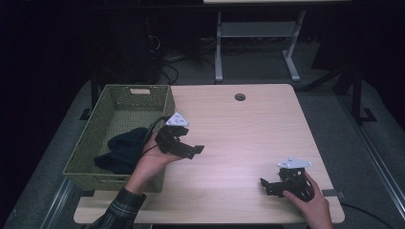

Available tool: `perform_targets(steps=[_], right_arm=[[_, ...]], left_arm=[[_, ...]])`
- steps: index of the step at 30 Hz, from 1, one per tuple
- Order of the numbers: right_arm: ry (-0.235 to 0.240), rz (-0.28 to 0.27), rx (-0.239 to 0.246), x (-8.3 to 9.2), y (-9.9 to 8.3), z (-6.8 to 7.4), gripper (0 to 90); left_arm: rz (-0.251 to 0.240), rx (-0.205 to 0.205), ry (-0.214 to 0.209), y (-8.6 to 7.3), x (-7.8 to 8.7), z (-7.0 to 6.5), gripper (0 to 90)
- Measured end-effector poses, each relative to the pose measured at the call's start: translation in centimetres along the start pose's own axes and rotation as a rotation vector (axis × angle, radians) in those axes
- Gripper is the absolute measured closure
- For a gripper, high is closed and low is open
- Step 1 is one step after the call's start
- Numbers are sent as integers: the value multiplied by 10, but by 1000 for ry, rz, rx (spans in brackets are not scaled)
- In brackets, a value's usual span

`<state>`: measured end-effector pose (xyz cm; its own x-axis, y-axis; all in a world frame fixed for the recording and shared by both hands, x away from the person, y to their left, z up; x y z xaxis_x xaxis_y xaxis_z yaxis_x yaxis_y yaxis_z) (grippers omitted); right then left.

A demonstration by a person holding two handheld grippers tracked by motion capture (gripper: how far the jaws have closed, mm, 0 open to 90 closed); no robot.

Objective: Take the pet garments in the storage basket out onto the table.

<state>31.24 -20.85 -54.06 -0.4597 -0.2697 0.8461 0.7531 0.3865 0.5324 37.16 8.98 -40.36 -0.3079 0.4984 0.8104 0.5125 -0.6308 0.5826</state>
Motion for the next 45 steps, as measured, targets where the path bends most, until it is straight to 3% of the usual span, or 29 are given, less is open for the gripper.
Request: perform_targets(steps=[7, 25, 45], right_arm=[[0, 0, 0, 0, 0, 0, 0], [0, 0, 0, 0, 0, 0, 0], [0, 1, 0, 0, 0, 0, 0]], left_arm=[[-6, 16, 1, -6, 12, 11, 139], [-28, 81, 62, -23, 44, 47, 139], [-34, 135, 111, -47, 66, 77, 140]])
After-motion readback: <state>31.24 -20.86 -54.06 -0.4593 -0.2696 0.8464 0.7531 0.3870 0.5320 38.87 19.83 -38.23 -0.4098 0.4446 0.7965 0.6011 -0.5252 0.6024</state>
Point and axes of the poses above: each handheld gripper's, and its own axes: x roughly backward along the jaws, y roughly out of its top, z roughly to its left, the point moved 8 cm from there along -x, roughly forward along the jaws, and after that the axes turned 12 degrees about z, right-handed, at the moved point
